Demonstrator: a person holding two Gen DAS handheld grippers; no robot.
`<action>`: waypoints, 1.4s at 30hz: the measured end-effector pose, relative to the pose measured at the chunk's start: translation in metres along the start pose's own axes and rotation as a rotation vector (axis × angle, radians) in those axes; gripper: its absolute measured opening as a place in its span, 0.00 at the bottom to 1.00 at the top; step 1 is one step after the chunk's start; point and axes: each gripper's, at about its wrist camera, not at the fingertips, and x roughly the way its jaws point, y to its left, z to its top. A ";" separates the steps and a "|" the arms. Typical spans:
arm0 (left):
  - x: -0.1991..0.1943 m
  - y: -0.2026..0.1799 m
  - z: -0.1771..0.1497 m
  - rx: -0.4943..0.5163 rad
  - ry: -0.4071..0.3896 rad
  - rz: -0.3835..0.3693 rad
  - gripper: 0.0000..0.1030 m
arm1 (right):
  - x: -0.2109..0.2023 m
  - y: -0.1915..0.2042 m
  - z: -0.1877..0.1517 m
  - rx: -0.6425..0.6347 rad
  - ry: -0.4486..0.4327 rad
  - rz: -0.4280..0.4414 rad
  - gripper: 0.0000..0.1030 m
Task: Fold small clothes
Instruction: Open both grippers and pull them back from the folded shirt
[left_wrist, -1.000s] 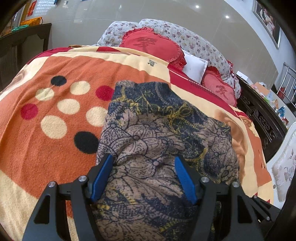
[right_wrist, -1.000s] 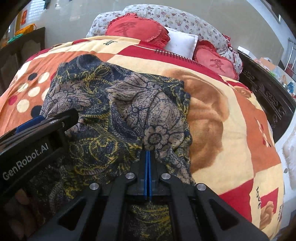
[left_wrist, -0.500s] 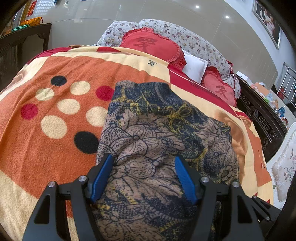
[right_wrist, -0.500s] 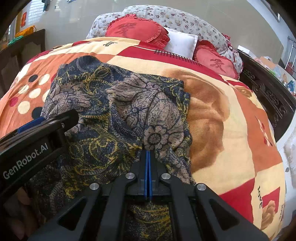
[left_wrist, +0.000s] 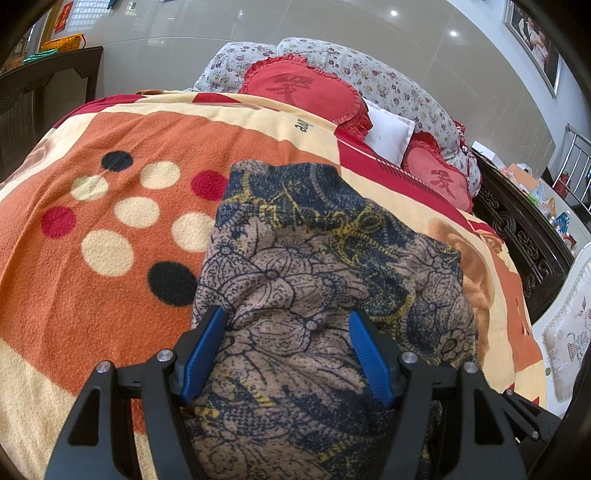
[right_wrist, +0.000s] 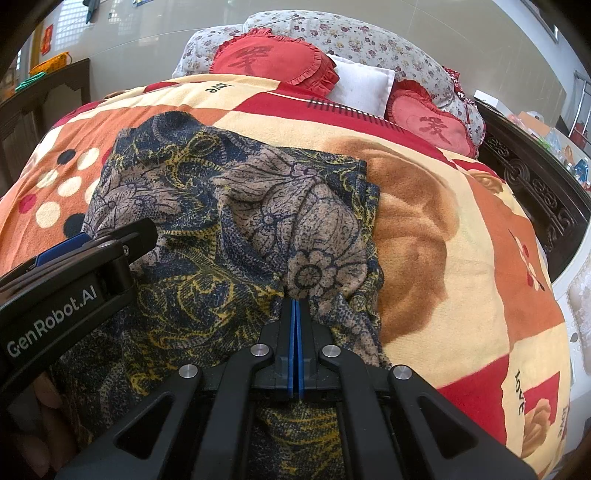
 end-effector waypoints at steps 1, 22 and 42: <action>0.000 0.000 0.000 0.001 0.000 0.000 0.70 | 0.000 0.000 0.000 0.001 0.000 0.001 0.19; -0.074 -0.036 0.002 0.192 0.103 0.164 1.00 | -0.086 -0.046 0.006 -0.027 -0.082 0.036 0.82; -0.166 -0.061 -0.084 0.263 0.171 0.107 1.00 | -0.153 -0.090 -0.066 0.105 0.065 0.109 1.00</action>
